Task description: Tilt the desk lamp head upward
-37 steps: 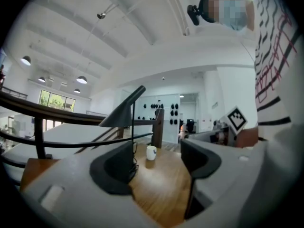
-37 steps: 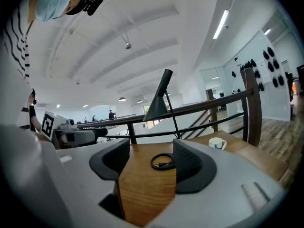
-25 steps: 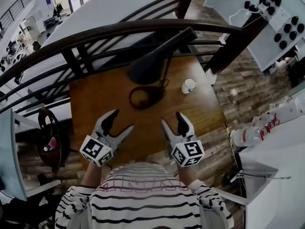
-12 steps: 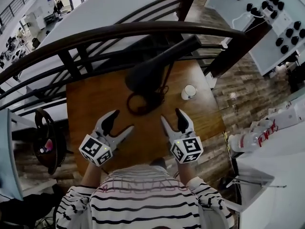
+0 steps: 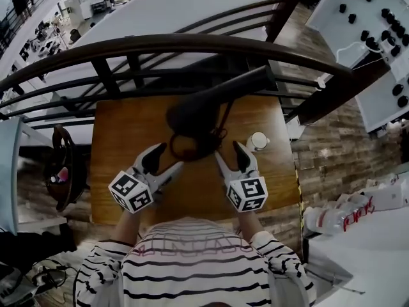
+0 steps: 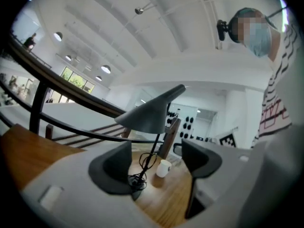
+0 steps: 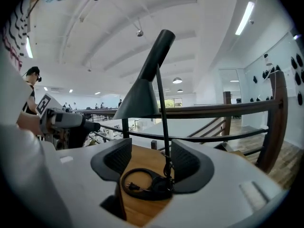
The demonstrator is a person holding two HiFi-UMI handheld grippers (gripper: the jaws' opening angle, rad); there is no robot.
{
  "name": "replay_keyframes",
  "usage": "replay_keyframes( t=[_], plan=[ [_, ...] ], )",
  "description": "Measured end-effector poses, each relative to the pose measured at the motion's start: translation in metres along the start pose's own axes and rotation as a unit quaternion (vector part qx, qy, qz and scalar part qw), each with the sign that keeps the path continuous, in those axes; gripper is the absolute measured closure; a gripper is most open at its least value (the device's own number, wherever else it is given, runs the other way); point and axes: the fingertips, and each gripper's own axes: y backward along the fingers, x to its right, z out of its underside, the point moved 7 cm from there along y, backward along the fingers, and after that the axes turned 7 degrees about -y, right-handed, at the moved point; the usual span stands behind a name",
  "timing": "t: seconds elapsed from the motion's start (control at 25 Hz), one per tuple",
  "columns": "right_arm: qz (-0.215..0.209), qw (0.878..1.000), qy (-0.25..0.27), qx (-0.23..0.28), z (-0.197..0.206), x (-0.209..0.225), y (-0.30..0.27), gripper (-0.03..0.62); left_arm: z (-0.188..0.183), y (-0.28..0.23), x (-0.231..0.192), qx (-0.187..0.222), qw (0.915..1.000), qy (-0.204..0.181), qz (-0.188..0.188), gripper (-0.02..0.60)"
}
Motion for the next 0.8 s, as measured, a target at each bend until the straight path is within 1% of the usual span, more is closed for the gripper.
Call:
replay_keyframes(
  t=[0.08, 0.2, 0.28, 0.44, 0.56, 0.68, 0.8],
  plan=[
    [-0.008, 1.0, 0.017, -0.008, 0.001, 0.012, -0.011, 0.347, 0.002, -0.011, -0.003, 0.011, 0.9997, 0.021, -0.007, 0.258],
    [-0.015, 0.999, 0.035, -0.017, 0.002, 0.027, -0.027, 0.353, 0.004, -0.024, -0.005, 0.02, 0.9993, 0.021, -0.022, 0.258],
    [-0.015, 0.999, 0.046, -0.02, 0.002, 0.036, -0.037, 0.362, 0.005, -0.031, -0.008, 0.023, 0.9988, 0.033, -0.028, 0.258],
    [-0.015, 0.997, 0.066, -0.021, 0.001, 0.047, -0.059, 0.378, 0.001, -0.037, -0.02, 0.064, 0.9929, 0.092, -0.039, 0.259],
    [-0.022, 0.997, 0.076, -0.018, -0.004, 0.05, -0.074, 0.39, -0.006, -0.043, -0.03, 0.087, 0.9879, 0.12, -0.045, 0.259],
    [-0.027, 0.996, 0.085, -0.017, -0.007, 0.051, -0.085, 0.402, -0.011, -0.049, -0.037, 0.095, 0.9837, 0.148, -0.038, 0.259],
    [-0.03, 0.995, 0.089, -0.017, -0.009, 0.05, -0.093, 0.416, -0.012, -0.054, -0.043, 0.094, 0.9798, 0.174, -0.03, 0.267]
  ],
)
